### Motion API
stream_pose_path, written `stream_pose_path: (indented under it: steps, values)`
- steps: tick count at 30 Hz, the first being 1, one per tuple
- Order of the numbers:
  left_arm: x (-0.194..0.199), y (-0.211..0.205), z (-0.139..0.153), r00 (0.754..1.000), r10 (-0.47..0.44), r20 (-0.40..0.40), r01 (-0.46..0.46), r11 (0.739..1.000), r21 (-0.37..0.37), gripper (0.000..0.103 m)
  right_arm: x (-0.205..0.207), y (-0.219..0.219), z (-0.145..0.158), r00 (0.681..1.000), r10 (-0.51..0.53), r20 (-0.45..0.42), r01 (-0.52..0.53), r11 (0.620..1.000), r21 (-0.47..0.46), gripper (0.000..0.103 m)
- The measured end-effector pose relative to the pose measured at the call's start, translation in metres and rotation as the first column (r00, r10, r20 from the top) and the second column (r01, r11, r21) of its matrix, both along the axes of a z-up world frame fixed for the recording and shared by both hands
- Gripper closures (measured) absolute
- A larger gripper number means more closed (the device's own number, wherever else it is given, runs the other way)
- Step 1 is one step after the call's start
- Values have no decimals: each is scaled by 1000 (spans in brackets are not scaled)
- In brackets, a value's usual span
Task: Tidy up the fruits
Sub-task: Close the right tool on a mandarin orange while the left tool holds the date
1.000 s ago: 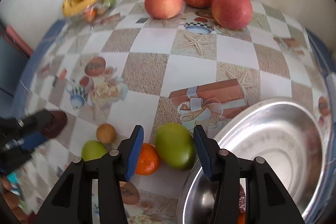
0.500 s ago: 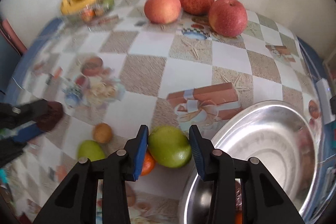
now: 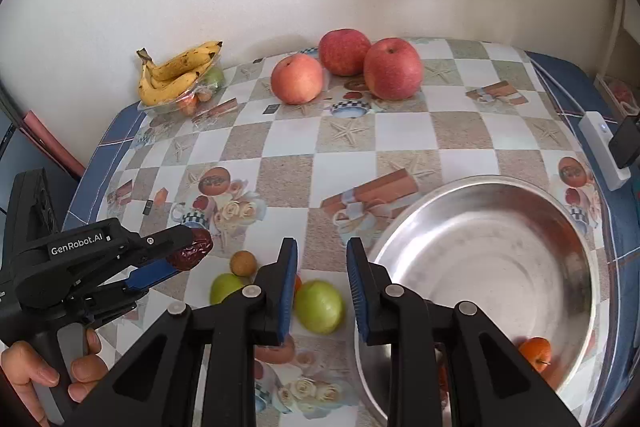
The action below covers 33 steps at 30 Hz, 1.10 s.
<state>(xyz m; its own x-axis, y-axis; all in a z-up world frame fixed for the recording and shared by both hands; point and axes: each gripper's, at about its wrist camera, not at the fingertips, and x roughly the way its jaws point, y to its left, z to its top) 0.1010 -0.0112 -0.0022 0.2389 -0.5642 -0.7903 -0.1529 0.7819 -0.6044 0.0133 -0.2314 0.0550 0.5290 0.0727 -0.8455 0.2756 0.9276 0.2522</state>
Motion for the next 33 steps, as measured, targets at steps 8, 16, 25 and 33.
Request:
stream_pose_path:
  steps: [8, 16, 25, 33]
  values:
    - [-2, 12, -1, 999, 33, -15, -33, 999, -16, 63, -2, 2, -26, 995, 62, -72, -61, 998, 18, 77]
    - [0, 30, -1, 996, 85, -33, -86, 995, -50, 63, 11, 27, -34, 987, 132, -87, -129, 991, 40, 62]
    - [1, 33, -3, 995, 91, -48, -94, 992, -79, 63, 28, 52, -55, 973, 192, -127, -195, 981, -8, 62]
    - [1, 33, -3, 995, 90, -53, -94, 992, -82, 63, 33, 70, -61, 960, 233, -158, -251, 962, -109, 63]
